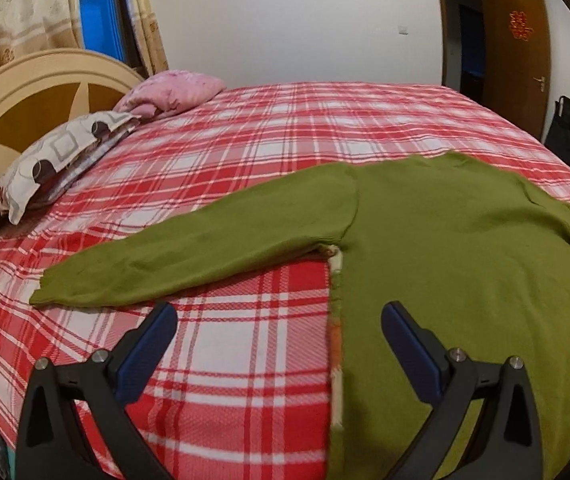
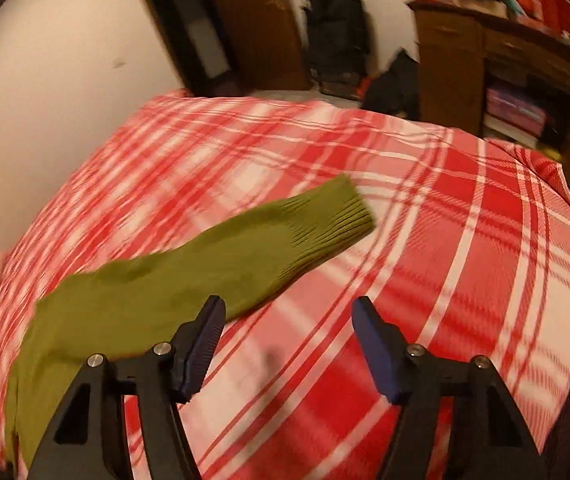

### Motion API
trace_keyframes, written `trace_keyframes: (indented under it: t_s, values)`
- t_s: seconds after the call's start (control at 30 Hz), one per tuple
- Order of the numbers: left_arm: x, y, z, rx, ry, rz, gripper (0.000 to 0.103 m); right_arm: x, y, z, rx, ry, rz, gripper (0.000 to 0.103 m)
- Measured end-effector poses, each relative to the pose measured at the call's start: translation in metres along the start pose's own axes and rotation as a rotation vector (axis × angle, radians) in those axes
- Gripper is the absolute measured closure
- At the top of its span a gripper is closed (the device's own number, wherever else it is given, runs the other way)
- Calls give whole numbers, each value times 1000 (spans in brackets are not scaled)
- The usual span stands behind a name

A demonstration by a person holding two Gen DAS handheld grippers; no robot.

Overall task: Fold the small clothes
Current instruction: 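Move the right gripper to the green sleeve cuff and grasp it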

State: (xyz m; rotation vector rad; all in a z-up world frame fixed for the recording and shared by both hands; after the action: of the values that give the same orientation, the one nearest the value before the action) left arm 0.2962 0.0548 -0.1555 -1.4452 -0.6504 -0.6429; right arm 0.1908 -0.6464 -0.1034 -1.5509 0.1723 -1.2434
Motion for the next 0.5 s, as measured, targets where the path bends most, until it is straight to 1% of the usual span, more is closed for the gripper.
trace_keyframes:
  t_s: [0.1, 0.2, 0.27, 0.3, 0.33, 0.4, 0.43, 0.47, 0.5]
  values:
    - [1, 10, 6, 8, -17, 15, 0, 11, 20, -9, -37, 26, 13, 46]
    - [2, 17, 9, 17, -26, 21, 0, 22, 33, -8, -71, 24, 11, 48]
    - [4, 21, 10, 18, -33, 24, 0, 28, 42, -8, -70, 42, 24, 49]
    - [4, 22, 11, 19, -34, 22, 0, 32, 48, -8, -74, 54, 35, 52]
    - [5, 24, 11, 21, -35, 20, 0, 36, 53, -8, -79, 58, 37, 57]
    - [6, 28, 13, 20, -39, 22, 0, 43, 64, -7, -86, 59, 39, 64]
    - [5, 30, 14, 16, -45, 27, 0, 46, 67, -6, -86, 57, 41, 73]
    - [4, 32, 14, 9, -51, 31, 0, 49, 71, -5, -89, 53, 43, 78]
    - [3, 32, 15, 4, -53, 32, 0, 50, 74, -5, -90, 51, 49, 86]
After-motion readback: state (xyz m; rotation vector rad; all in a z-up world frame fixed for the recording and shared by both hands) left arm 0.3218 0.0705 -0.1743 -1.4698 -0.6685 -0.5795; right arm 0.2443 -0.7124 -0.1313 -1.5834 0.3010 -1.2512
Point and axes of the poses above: each gripper's, at about its wrist camera, not at the fingertips, and y roughly the way its jaws point, z to its left, x to its top, the point moved 4 cm from there along y, roughly the way its jaws point, and after that the axes turned 6 degrees about -x, right-handed, at the moved point
